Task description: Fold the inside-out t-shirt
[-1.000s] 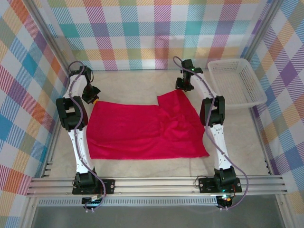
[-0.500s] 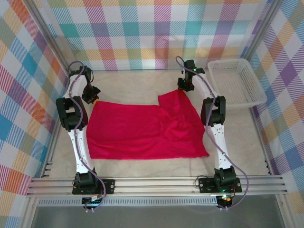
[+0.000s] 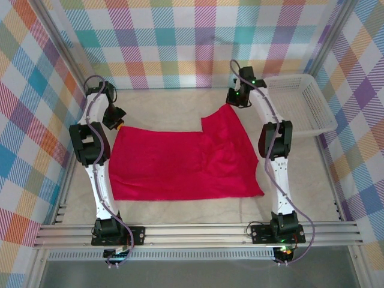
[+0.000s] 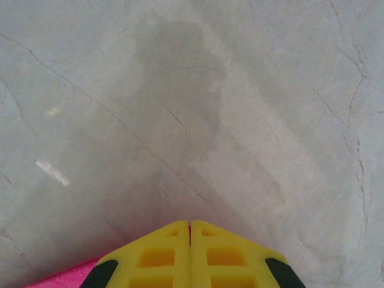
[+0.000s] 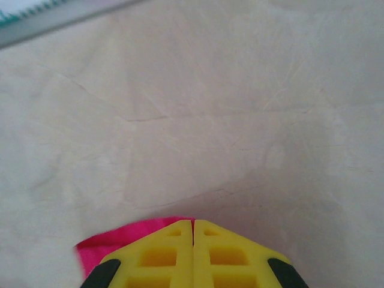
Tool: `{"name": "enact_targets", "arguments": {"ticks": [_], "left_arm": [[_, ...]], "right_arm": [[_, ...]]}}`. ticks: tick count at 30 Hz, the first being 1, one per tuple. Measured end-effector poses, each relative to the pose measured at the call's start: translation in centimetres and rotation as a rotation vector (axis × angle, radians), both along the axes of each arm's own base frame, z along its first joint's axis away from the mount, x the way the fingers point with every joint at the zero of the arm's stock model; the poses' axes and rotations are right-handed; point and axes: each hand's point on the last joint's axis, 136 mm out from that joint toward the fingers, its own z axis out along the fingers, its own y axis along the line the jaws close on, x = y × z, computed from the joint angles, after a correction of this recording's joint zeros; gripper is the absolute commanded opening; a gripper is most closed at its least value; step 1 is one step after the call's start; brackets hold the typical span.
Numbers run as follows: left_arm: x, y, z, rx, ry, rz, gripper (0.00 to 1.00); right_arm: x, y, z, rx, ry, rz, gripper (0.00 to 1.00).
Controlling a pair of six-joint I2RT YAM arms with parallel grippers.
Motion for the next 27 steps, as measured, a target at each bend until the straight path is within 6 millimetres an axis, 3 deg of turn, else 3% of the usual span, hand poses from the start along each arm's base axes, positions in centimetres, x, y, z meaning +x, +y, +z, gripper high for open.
{"name": "enact_targets", "arguments": {"ticks": [4,8,16,19,23,27], "left_arm": [[-0.2,0.3,1.2,0.002,-0.015,0.007,0.00],[-0.2,0.7,1.7,0.002,-0.026,0.015,0.00],[-0.8,0.1,1.5,-0.029,-0.019,0.011,0.00],[-1.7,-0.1,1.8,-0.027,-0.022,0.010,0.00],[-4.0,-0.2,3.1,-0.011,-0.028,0.016,0.00],[-6.7,-0.2,4.5,0.016,-0.038,0.020,0.00]], "right_arm": [[0.0,-0.9,5.1,0.029,-0.087,-0.020,0.00],[0.0,-1.1,8.0,0.061,-0.140,-0.019,0.00],[-0.8,0.4,7.5,0.153,-0.096,0.032,0.00],[-2.0,0.6,6.3,0.171,-0.047,0.037,0.00],[-5.7,0.2,5.0,0.173,0.026,0.030,0.00],[-10.9,-0.7,6.6,0.173,0.019,0.015,0.00]]}}
